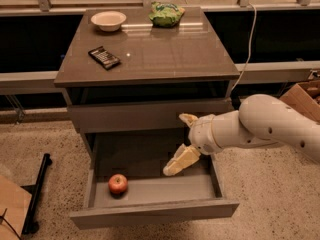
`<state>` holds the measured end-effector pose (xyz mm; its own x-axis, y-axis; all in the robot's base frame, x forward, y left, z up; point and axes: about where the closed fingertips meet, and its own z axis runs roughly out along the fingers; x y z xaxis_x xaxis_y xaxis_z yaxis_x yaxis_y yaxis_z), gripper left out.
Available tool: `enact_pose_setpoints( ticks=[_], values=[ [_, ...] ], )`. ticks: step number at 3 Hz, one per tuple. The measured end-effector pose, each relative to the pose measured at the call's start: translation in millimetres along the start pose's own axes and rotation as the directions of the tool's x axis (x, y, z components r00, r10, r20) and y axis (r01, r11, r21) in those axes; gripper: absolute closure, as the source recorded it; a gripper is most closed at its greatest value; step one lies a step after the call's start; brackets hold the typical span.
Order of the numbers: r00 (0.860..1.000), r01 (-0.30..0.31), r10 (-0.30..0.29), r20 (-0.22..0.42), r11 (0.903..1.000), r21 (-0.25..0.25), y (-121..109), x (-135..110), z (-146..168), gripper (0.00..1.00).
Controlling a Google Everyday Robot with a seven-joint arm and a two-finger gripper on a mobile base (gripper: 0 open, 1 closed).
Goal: Pick apple from middle drawer and place on counter
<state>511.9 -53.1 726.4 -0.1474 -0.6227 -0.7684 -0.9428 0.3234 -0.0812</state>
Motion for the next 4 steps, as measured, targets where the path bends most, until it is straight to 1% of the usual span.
enact_pose_setpoints(
  ticks=[1, 2, 3, 4],
  values=[
    [1.000, -0.027, 0.027, 0.000, 0.9996, -0.001, 7, 5, 11, 0.00],
    [0.998, -0.042, 0.042, 0.046, 0.9991, -0.011, 14, 18, 47, 0.00],
    [0.994, -0.034, 0.040, 0.099, 0.9979, -0.055, 20, 27, 95, 0.00],
    [0.992, -0.037, 0.050, 0.120, 0.9934, -0.109, 25, 42, 142, 0.00]
  ],
)
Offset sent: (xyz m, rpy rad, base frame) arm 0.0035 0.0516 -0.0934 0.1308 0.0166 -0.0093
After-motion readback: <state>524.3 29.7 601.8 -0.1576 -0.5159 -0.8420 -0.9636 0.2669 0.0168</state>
